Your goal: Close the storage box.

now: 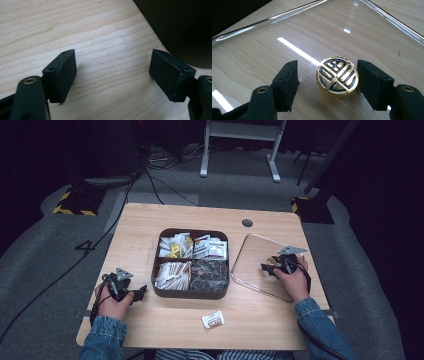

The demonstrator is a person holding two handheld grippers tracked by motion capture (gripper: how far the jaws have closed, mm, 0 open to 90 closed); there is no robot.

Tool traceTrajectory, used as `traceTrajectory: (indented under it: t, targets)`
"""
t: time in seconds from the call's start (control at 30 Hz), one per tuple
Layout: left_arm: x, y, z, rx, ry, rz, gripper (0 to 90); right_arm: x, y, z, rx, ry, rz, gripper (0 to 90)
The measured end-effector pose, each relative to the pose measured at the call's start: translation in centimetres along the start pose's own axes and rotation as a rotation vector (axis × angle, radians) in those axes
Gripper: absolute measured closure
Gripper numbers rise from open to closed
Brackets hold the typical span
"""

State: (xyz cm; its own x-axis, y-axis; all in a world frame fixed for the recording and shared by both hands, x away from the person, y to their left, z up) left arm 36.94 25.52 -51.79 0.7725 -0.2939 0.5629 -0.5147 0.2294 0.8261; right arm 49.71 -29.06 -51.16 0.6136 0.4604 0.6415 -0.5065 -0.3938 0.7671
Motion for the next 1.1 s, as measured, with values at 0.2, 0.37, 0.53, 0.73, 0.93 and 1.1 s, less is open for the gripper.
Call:
traceTrajectory:
  t: [0.2, 0.37, 0.53, 0.73, 0.93, 1.1]
  targets:
    - [-0.1, -0.1, 0.0, -0.002, -0.001, 0.015, 18.7, 0.0, 0.0, 0.1, -0.013, -0.002, 0.013, 41.8]
    - [-0.1, -0.1, 0.0, -0.002, -0.001, 0.015, 18.6, -0.2, 0.2, 0.6, -0.010, -0.023, 0.027, 56.6]
    - [0.0, -0.2, 0.0, -0.002, -0.003, 0.015, 18.1, -0.2, 0.2, 0.5, -0.012, -0.015, 0.028, 58.6]
    - [0.0, -0.2, 0.0, -0.002, -0.002, 0.014, 17.6, -0.2, 0.3, 0.5, -0.016, -0.023, 0.023, 58.9]
    - [0.0, -0.2, -0.1, -0.004, -0.002, 0.009, 17.4, 0.0, 1.3, 0.6, -0.008, -0.025, 0.041, 58.9]
    - [0.0, -0.2, -0.1, -0.005, -0.002, 0.008, 17.4, 0.3, 2.3, 0.6, -0.006, -0.013, 0.064, 58.9]
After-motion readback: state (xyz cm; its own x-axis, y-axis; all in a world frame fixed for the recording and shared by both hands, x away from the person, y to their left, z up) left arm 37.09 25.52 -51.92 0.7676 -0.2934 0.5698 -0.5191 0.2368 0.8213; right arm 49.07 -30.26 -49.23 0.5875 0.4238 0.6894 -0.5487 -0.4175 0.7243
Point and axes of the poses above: each handheld gripper's, and its own axes: y roughly backward along the jaws, x roughly out of its top, z roughly to its right, the point moved 2 cm from there along -y, roughly forward along the jaws, and after that the axes turned 9 degrees about -z, right-handed, at the moved point
